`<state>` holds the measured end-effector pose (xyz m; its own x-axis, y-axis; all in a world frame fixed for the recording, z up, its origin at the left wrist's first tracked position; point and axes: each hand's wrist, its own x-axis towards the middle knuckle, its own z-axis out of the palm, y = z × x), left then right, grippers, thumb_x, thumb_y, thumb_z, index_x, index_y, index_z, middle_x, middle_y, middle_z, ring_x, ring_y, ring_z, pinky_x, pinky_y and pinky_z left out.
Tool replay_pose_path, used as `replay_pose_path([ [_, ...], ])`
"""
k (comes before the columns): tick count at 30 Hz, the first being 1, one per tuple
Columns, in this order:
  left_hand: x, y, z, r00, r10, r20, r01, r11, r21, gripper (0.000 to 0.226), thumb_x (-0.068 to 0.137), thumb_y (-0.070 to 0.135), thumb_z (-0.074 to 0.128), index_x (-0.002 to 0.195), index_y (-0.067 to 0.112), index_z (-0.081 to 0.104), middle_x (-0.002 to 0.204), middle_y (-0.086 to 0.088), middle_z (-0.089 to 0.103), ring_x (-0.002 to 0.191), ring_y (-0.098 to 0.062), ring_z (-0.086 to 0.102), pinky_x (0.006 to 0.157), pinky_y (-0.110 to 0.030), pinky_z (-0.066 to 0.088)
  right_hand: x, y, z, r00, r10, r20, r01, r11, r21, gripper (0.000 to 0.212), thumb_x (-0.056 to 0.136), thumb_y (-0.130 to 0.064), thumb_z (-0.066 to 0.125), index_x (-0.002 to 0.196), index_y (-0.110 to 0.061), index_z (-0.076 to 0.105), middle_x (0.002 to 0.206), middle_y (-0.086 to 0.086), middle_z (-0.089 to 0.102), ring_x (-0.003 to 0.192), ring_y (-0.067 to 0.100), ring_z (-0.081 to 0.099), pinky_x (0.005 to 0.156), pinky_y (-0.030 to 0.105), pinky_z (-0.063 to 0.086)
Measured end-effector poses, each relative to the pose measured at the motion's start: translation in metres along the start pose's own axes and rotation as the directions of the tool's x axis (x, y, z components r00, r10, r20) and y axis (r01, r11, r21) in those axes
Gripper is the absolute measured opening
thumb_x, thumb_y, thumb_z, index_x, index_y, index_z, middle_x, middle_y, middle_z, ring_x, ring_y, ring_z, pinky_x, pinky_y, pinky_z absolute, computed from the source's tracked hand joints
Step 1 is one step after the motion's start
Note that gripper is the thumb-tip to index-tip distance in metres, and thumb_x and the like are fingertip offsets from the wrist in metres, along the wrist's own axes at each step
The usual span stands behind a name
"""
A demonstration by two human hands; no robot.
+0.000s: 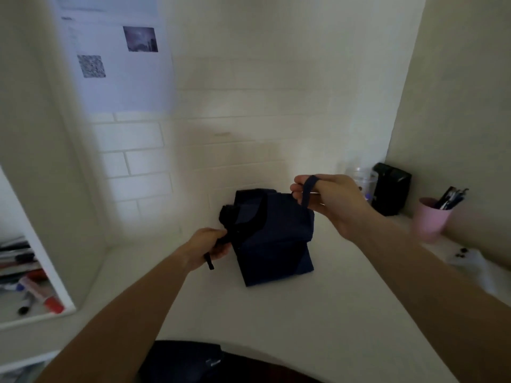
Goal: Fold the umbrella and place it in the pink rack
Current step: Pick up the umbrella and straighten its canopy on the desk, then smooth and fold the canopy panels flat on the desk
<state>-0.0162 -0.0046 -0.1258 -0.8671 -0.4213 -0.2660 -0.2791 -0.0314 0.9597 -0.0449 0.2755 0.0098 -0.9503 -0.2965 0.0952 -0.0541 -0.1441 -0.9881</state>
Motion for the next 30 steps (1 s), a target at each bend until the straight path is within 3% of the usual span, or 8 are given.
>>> replay_pose_path([
  [3,-0.002,-0.015,-0.002,0.993,0.056,-0.103,-0.022,0.95,0.311,0.05,0.101,0.03,0.058,0.122,-0.015,0.058,0.095,-0.026,0.068,0.067,-0.024,0.062,0.066,-0.037,0.053,-0.021,0.009,0.0,0.999,0.034,0.021,-0.033,0.999,-0.009,0.016,0.095,-0.004,0.062,0.106,0.0,0.073,0.1,0.015,0.078,0.097,0.025,0.075,0.078,0.028,0.062],
  [5,-0.013,-0.022,0.001,0.971,0.118,-0.208,-0.001,0.872,0.489,0.063,0.099,0.038,0.057,0.14,-0.008,0.044,0.132,-0.026,0.054,0.104,-0.033,0.06,0.088,-0.035,0.05,-0.037,0.013,-0.002,0.999,0.043,0.031,-0.042,0.999,-0.032,0.015,0.092,-0.003,0.064,0.103,-0.002,0.075,0.099,0.014,0.078,0.097,0.024,0.075,0.08,0.029,0.062],
  [8,-0.046,-0.026,0.018,0.799,0.509,-0.321,-0.194,0.723,0.662,0.037,0.098,0.03,0.058,0.124,0.004,0.054,0.124,-0.02,0.057,0.114,-0.036,0.055,0.091,-0.039,0.046,-0.06,0.019,-0.006,0.998,0.062,0.018,-0.06,0.995,-0.074,0.016,0.091,-0.003,0.064,0.103,-0.005,0.075,0.096,0.013,0.079,0.093,0.022,0.076,0.082,0.031,0.063],
  [11,-0.089,-0.027,0.044,0.865,0.427,-0.263,-0.319,0.873,0.368,0.036,0.103,0.04,0.049,0.1,0.005,0.062,0.089,-0.012,0.071,0.082,-0.028,0.068,0.071,-0.037,0.053,-0.085,0.029,-0.013,0.998,0.064,0.023,-0.061,0.992,-0.113,0.015,0.091,-0.005,0.068,0.104,-0.006,0.075,0.093,0.011,0.079,0.09,0.021,0.076,0.082,0.033,0.063],
  [13,-0.112,-0.028,0.061,0.992,0.085,-0.09,-0.078,0.994,0.073,0.049,0.102,0.054,0.044,0.105,0.009,0.064,0.091,-0.014,0.075,0.076,-0.027,0.07,0.065,-0.035,0.056,-0.105,0.038,-0.018,0.998,0.051,0.037,-0.047,0.993,-0.105,0.016,0.089,-0.003,0.069,0.104,-0.005,0.076,0.094,0.012,0.079,0.091,0.022,0.075,0.081,0.031,0.063],
  [18,-0.121,-0.052,0.073,0.987,-0.116,0.115,0.153,0.895,-0.418,0.049,0.092,0.038,0.071,0.129,0.013,0.053,0.093,-0.017,0.076,0.067,-0.028,0.077,0.052,-0.032,0.058,-0.163,0.072,-0.026,0.986,0.114,0.12,-0.08,0.963,-0.256,0.044,0.078,0.018,0.065,0.107,-0.013,0.076,0.099,0.014,0.078,0.1,0.027,0.073,0.092,0.038,0.058],
  [23,-0.132,-0.069,0.076,0.998,0.064,-0.025,-0.069,0.947,-0.315,0.038,0.085,-0.012,0.068,0.108,0.012,0.049,0.123,-0.016,0.058,0.097,-0.031,0.067,0.064,-0.038,0.059,-0.198,0.111,-0.034,0.92,0.375,0.118,-0.38,0.925,0.023,0.035,0.09,0.005,0.044,0.106,0.0,0.074,0.103,0.018,0.077,0.099,0.031,0.074,0.09,0.043,0.058],
  [30,-0.137,-0.088,0.071,0.981,0.191,-0.026,-0.193,0.97,-0.15,0.029,0.088,-0.005,0.069,0.11,0.014,0.07,0.127,-0.013,0.065,0.113,-0.026,0.065,0.098,-0.047,0.056,-0.219,0.168,-0.031,0.912,0.405,0.069,-0.409,0.91,0.063,0.042,0.092,0.015,0.038,0.108,-0.003,0.073,0.098,0.018,0.077,0.074,0.024,0.067,0.071,0.032,0.056],
])
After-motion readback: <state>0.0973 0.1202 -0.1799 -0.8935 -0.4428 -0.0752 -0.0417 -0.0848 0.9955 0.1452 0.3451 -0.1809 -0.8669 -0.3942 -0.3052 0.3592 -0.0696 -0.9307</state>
